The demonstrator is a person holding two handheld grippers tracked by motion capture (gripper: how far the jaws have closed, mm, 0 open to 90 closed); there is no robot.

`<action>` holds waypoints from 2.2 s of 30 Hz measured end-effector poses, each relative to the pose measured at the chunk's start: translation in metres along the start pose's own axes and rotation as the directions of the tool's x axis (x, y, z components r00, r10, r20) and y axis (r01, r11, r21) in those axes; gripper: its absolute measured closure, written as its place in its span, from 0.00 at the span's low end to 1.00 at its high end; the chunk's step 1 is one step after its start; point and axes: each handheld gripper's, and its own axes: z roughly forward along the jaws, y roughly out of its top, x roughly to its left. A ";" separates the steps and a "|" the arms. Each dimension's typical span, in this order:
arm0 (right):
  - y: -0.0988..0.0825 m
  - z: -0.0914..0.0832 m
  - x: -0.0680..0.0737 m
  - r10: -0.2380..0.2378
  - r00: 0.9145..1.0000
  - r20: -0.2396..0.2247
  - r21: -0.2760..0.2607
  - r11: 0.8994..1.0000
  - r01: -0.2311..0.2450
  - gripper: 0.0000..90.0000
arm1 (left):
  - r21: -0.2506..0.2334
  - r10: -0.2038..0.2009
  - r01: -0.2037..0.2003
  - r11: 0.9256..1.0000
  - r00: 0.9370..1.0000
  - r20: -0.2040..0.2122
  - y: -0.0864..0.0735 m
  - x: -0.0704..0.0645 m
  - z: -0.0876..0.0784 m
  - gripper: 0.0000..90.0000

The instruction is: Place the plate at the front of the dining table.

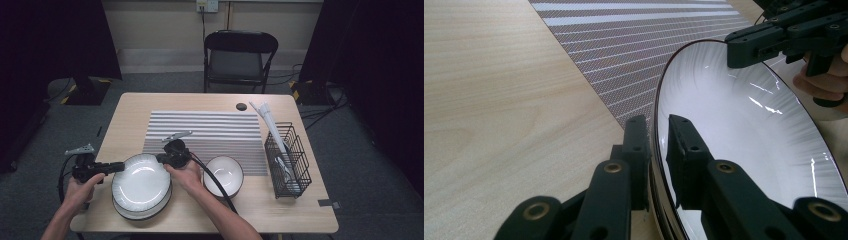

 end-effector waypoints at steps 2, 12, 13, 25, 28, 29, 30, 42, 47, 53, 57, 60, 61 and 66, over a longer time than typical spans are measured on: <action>0.001 -0.001 0.000 -0.001 1.000 0.007 -0.004 1.000 0.001 0.97 | -0.008 -0.004 0.004 1.000 1.000 -0.002 0.001 -0.001 -0.001 0.89; -0.001 -0.006 -0.005 0.028 0.999 0.019 -0.008 1.000 -0.027 0.98 | 0.004 0.013 -0.013 1.000 0.999 -0.045 0.002 -0.005 -0.001 0.95; -0.001 -0.006 -0.005 0.028 0.999 0.020 -0.005 1.000 -0.028 0.97 | 0.004 0.013 -0.013 1.000 0.999 -0.045 0.002 -0.005 -0.001 0.95; -0.005 -0.001 -0.004 0.076 0.997 0.014 0.039 0.996 -0.076 0.95 | 0.008 0.029 -0.029 1.000 0.998 -0.060 0.002 -0.009 0.002 0.97; -0.009 0.004 -0.003 0.079 0.997 -0.013 0.067 0.995 -0.078 0.92 | 0.016 0.029 -0.028 0.999 0.998 -0.051 0.002 -0.009 0.004 0.97; -0.010 0.006 -0.003 0.081 0.996 -0.020 0.069 0.994 -0.080 0.92 | 0.017 0.029 -0.028 0.999 0.999 -0.045 0.001 -0.008 0.004 0.97; -0.010 0.006 -0.003 0.081 0.996 -0.020 0.069 0.994 -0.080 0.92 | 0.017 0.029 -0.028 0.999 0.999 -0.045 0.001 -0.008 0.004 0.97; -0.002 0.000 -0.003 0.073 0.997 -0.021 0.015 0.997 -0.072 0.96 | -0.006 0.038 -0.038 0.999 0.998 -0.051 0.014 -0.004 0.005 0.97; 0.002 -0.004 -0.007 0.070 0.997 -0.013 -0.009 0.997 -0.070 0.97 | -0.023 0.025 -0.026 0.999 0.999 -0.046 0.021 0.000 0.008 0.96; 0.001 -0.004 -0.007 0.081 0.997 -0.010 -0.014 0.997 -0.081 0.97 | -0.036 -0.031 0.030 0.999 0.999 -0.040 0.014 0.004 0.005 0.85; 0.000 -0.004 -0.007 0.081 0.997 -0.007 -0.021 0.996 -0.081 0.97 | -0.035 -0.047 0.046 0.998 0.998 -0.029 0.002 0.004 -0.003 0.84; 0.001 -0.005 -0.007 0.079 0.997 -0.005 -0.023 0.997 -0.079 0.97 | -0.019 -0.049 0.048 0.999 0.998 -0.029 -0.003 0.003 -0.004 0.83; 0.001 -0.005 -0.007 0.080 0.997 -0.007 -0.022 0.997 -0.080 0.97 | -0.015 -0.055 0.055 0.998 0.998 -0.022 -0.004 0.003 -0.004 0.85; 0.002 -0.006 -0.006 0.077 0.997 0.002 -0.033 0.996 -0.077 0.97 | -0.003 -0.008 0.008 1.000 0.998 -0.058 0.006 -0.001 -0.001 0.94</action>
